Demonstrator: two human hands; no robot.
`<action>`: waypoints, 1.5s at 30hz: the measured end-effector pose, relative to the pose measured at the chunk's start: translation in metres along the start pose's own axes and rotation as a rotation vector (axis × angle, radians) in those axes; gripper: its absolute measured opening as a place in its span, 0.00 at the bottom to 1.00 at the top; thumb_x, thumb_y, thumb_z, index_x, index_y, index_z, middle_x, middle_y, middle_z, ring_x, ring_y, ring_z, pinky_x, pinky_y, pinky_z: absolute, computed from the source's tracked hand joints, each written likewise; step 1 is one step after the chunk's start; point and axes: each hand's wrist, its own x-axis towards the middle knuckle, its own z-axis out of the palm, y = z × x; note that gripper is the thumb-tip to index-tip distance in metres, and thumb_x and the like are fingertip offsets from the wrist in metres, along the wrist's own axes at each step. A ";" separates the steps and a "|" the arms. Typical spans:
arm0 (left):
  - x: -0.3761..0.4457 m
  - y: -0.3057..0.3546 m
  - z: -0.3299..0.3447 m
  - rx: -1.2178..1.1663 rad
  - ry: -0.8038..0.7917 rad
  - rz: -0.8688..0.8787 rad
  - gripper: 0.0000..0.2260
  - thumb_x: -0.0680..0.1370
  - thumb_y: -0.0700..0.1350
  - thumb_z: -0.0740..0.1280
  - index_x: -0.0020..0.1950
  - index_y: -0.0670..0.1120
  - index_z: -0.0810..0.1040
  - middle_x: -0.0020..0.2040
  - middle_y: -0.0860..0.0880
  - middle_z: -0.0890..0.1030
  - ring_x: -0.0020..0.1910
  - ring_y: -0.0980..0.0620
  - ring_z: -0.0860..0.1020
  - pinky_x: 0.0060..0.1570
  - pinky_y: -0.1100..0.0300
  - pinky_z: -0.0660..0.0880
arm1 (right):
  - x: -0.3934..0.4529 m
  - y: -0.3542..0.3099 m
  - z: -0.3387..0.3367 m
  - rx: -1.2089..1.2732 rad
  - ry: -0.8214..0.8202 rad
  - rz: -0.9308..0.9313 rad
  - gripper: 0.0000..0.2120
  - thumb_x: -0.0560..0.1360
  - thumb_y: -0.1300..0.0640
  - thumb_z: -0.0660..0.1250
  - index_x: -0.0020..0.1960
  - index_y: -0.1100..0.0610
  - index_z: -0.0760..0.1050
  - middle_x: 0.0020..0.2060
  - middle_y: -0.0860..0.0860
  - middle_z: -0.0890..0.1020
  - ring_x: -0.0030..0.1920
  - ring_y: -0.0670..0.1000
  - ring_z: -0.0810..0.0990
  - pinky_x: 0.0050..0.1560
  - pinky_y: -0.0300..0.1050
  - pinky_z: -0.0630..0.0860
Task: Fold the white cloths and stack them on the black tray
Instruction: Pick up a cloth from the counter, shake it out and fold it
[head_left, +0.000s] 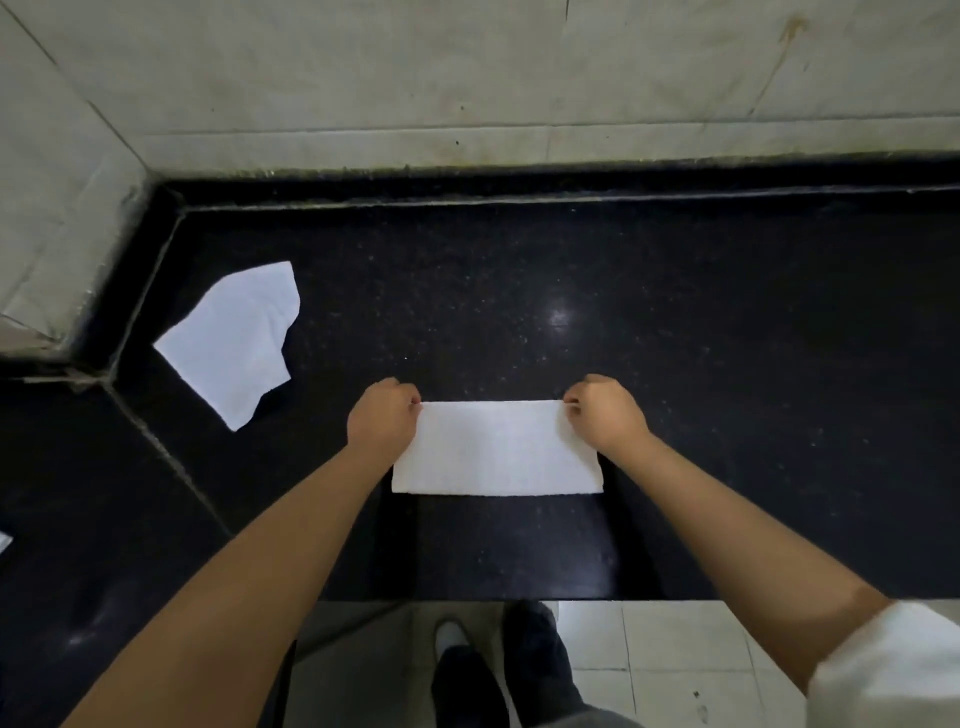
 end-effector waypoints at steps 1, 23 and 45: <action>0.000 -0.001 0.004 0.026 -0.004 0.020 0.12 0.80 0.41 0.59 0.58 0.41 0.78 0.56 0.42 0.76 0.55 0.46 0.74 0.51 0.54 0.73 | 0.000 0.002 0.003 -0.022 0.006 -0.002 0.13 0.74 0.66 0.57 0.52 0.62 0.79 0.52 0.59 0.78 0.54 0.60 0.75 0.47 0.48 0.74; -0.020 -0.012 0.001 0.296 -0.161 0.196 0.10 0.79 0.41 0.57 0.56 0.42 0.73 0.58 0.46 0.74 0.56 0.48 0.72 0.52 0.57 0.71 | -0.033 -0.009 -0.030 -0.145 -0.132 -0.266 0.13 0.75 0.64 0.57 0.52 0.60 0.79 0.50 0.56 0.79 0.51 0.56 0.77 0.49 0.47 0.73; -0.025 -0.005 -0.073 0.415 0.470 0.692 0.09 0.71 0.40 0.59 0.37 0.40 0.79 0.29 0.44 0.77 0.26 0.45 0.75 0.22 0.58 0.70 | -0.053 -0.002 -0.077 -0.054 0.598 -0.345 0.11 0.70 0.62 0.59 0.41 0.64 0.80 0.35 0.60 0.82 0.34 0.62 0.79 0.35 0.51 0.79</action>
